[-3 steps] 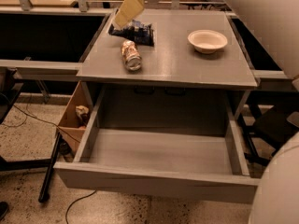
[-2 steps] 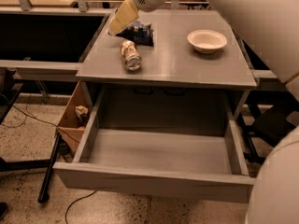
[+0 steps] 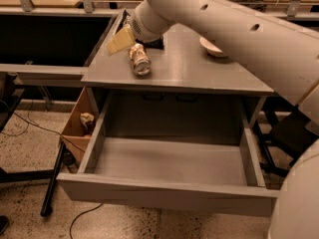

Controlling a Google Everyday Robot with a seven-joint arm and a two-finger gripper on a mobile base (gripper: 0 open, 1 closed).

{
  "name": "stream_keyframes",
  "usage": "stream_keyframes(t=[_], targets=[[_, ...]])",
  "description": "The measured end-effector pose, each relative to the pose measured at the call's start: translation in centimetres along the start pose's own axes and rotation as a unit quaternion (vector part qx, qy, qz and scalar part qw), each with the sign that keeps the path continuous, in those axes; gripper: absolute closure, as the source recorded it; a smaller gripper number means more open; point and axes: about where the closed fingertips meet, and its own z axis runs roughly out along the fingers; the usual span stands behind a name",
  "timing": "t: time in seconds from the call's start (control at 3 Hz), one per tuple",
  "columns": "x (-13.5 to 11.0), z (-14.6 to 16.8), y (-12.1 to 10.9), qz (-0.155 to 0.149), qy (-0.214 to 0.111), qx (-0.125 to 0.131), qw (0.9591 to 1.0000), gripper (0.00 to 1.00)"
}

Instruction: Place orange can into top drawer

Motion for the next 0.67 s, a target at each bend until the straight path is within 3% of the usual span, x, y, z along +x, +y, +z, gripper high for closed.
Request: stream_keyframes(t=[0.33, 0.67], targets=[[1.4, 3.5, 0.6, 0.044, -0.016, -0.003, 0.9989, 0.00], [1.9, 7.4, -0.8, 0.081, -0.038, 0.013, 0.9959, 0.00]])
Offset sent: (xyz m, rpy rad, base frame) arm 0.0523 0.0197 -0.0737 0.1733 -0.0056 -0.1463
